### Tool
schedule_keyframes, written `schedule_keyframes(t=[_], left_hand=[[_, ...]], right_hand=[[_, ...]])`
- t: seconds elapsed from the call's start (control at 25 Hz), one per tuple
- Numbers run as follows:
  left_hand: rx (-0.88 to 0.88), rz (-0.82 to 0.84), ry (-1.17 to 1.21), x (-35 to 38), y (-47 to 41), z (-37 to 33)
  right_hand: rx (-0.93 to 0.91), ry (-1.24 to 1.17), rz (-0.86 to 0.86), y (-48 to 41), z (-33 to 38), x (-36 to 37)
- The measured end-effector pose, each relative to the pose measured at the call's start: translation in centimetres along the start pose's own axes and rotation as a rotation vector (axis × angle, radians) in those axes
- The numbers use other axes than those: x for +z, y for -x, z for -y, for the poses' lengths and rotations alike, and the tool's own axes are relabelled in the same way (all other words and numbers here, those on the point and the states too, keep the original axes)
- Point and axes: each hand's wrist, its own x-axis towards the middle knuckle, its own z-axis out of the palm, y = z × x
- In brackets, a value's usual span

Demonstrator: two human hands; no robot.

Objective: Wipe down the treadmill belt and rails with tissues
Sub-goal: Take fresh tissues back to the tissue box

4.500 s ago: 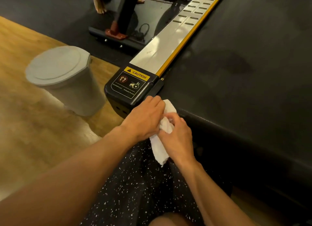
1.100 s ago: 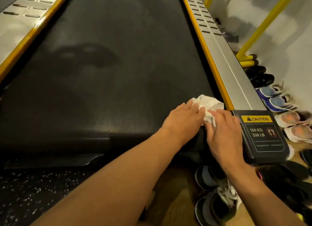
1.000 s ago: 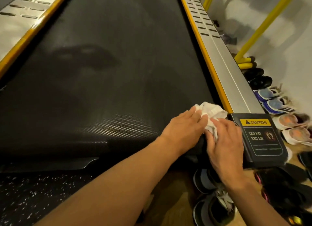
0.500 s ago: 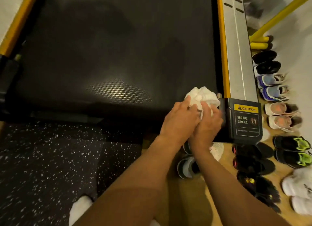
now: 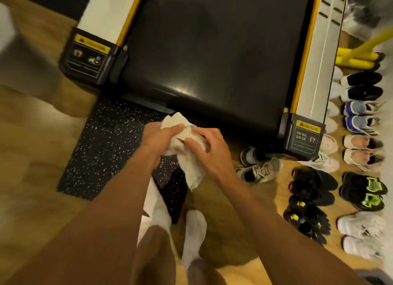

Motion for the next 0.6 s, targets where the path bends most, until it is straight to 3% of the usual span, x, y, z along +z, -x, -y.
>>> schedule_keyframes(t=[0.12, 0.28, 0.4, 0.52, 0.6], left_hand=[[0.110, 0.031, -0.011, -4.6, 7.4, -5.7], [0.387, -0.235, -0.288, -10.7, 18.4, -13.7], [0.605, -0.209, -0.538, -16.5, 27.7, -19.8], [0.630, -0.157, -0.808, -21.0, 34.5, -23.0], [0.645, -0.200, -0.851, -23.9, 37.6, -23.9]], right_hand=[[0.003, -0.013, 0.095, 2.8, 8.3, -3.3], [-0.284, 0.217, 0.125, 6.3, 20.5, -6.7], [-0.459, 0.286, 0.185, 10.0, 30.5, -9.7], [-0.676, 0.351, 0.269, 12.8, 38.2, -10.7], [-0.785, 0.373, 0.309, 14.7, 43.1, -10.4]])
